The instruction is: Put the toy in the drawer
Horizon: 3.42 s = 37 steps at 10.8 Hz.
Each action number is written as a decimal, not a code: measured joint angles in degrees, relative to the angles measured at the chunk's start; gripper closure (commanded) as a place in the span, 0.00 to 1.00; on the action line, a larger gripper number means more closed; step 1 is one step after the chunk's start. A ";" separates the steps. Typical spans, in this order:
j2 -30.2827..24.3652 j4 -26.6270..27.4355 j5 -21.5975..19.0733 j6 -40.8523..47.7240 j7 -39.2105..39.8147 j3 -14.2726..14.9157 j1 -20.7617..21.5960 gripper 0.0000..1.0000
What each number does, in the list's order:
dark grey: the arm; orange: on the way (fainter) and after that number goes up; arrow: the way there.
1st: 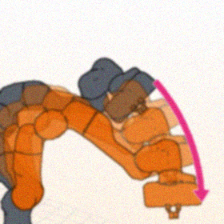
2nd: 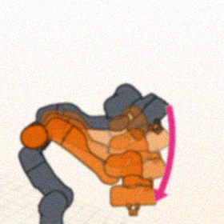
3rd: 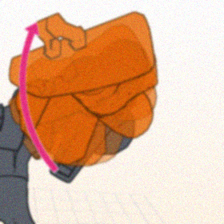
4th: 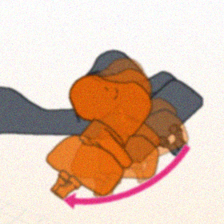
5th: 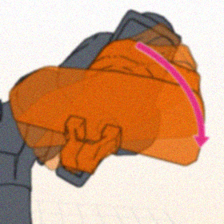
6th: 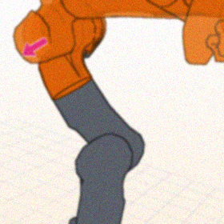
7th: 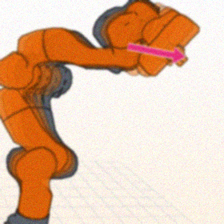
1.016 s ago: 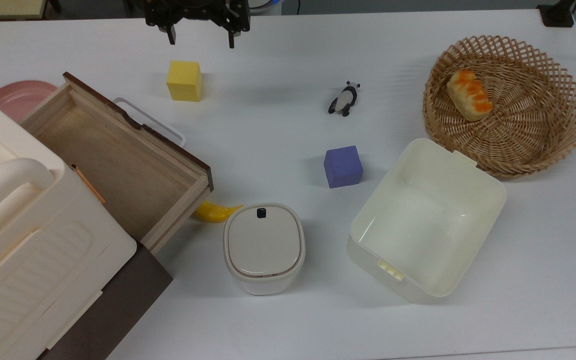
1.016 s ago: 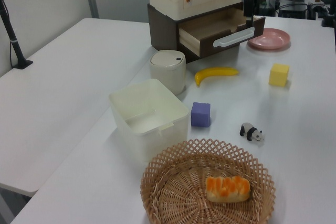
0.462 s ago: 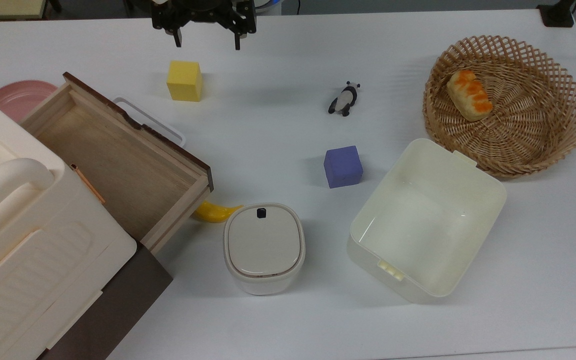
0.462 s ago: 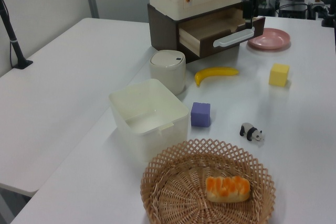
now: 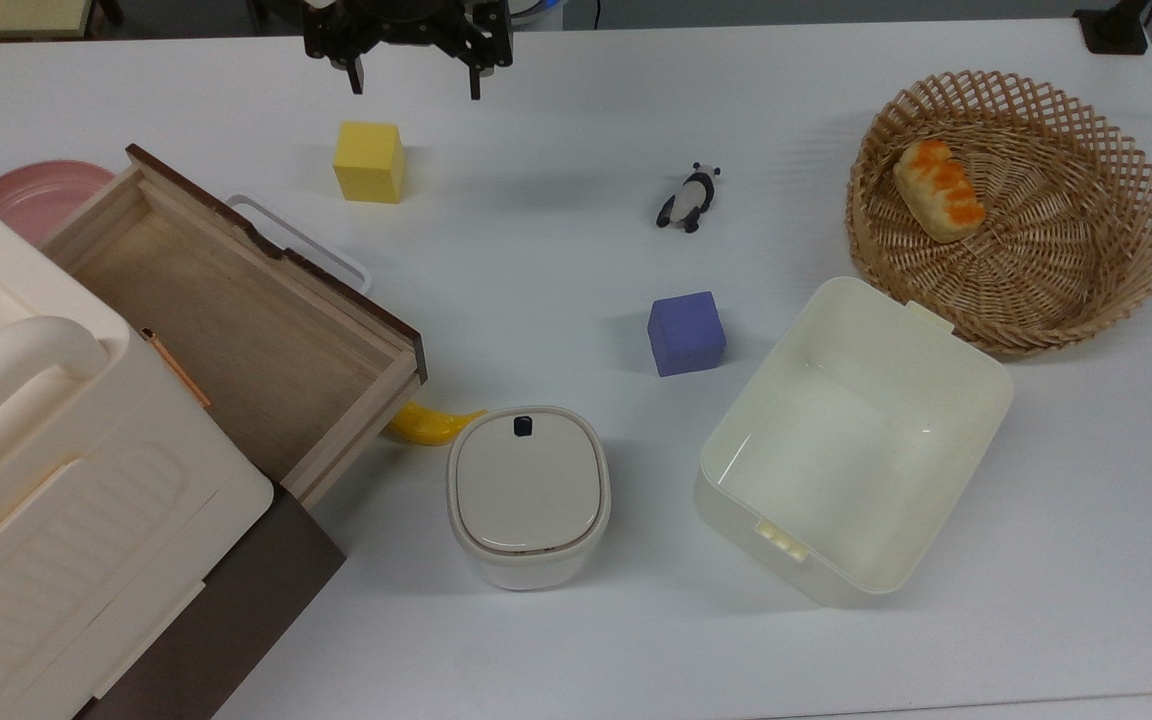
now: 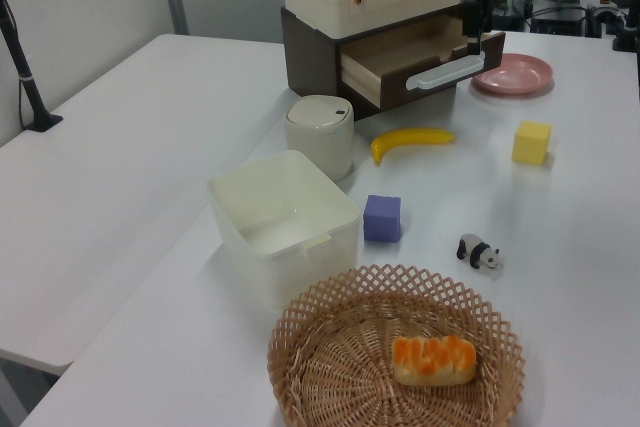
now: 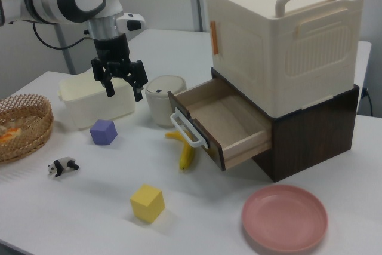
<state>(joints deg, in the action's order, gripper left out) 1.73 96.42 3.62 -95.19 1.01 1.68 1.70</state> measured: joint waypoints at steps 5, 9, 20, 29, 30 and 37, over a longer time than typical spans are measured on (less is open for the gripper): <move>0.03 0.02 -0.06 1.12 0.00 -0.17 0.19 0.00; 0.25 0.03 -0.07 1.13 -2.81 -0.24 0.86 0.00; 0.32 0.37 -0.07 2.50 -3.02 -0.26 0.98 0.00; -2.96 4.71 -0.15 3.87 -16.29 -0.27 10.01 0.00; -3.36 5.87 -0.15 3.87 -19.79 -0.28 12.09 0.00; 0.11 15.67 -1.70 -9.31 -37.06 -0.33 20.99 0.00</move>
<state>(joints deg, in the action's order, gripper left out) 1.84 112.09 1.92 -104.50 -36.05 1.35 22.69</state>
